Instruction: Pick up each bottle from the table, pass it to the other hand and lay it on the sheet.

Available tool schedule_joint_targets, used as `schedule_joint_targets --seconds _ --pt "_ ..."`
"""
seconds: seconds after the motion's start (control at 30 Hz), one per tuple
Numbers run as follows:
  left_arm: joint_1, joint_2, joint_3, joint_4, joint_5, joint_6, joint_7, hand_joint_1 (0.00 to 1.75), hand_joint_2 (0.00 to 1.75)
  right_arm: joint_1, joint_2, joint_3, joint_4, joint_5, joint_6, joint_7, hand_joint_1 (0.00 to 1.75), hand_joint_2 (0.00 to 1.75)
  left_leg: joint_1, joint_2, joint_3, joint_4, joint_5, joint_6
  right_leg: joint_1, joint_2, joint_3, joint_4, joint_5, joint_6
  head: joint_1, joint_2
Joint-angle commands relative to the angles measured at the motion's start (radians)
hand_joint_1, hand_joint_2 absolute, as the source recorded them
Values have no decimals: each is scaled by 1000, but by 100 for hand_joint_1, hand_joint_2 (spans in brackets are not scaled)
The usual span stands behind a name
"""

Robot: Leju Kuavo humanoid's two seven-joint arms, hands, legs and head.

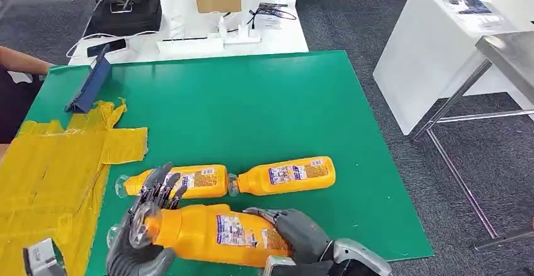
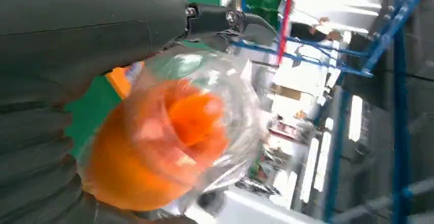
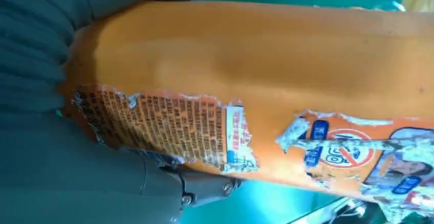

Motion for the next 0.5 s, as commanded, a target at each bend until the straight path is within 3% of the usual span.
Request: schedule_joint_targets --seconds 0.03,0.23,0.27,0.3,0.5 --pt "4 39 -12 17 121 -78 -3 0 175 -106 -5 108 28 18 20 -28 175 175 1 4 2 0 -1 -1 1 3 1 0 0 -3 0 0" --pt "7 39 -15 7 141 -93 -10 0 175 -111 18 107 19 20 7 -32 175 175 1 4 3 1 -2 -1 2 2 3 0 -1 -4 0 0" --pt "7 38 -14 6 143 -93 -11 58 175 -114 23 109 18 20 7 -32 175 175 1 3 2 0 -1 -1 1 2 1 0 0 -2 0 0" --pt "8 36 -11 6 149 -92 -12 175 175 -117 24 111 19 20 9 -30 175 175 1 4 2 1 -2 -1 2 2 2 0 -1 -3 0 0" --pt "6 35 -5 12 166 -107 -20 175 175 -104 13 112 33 27 7 -24 175 175 1 2 2 0 -1 0 1 1 2 0 0 -2 0 0"
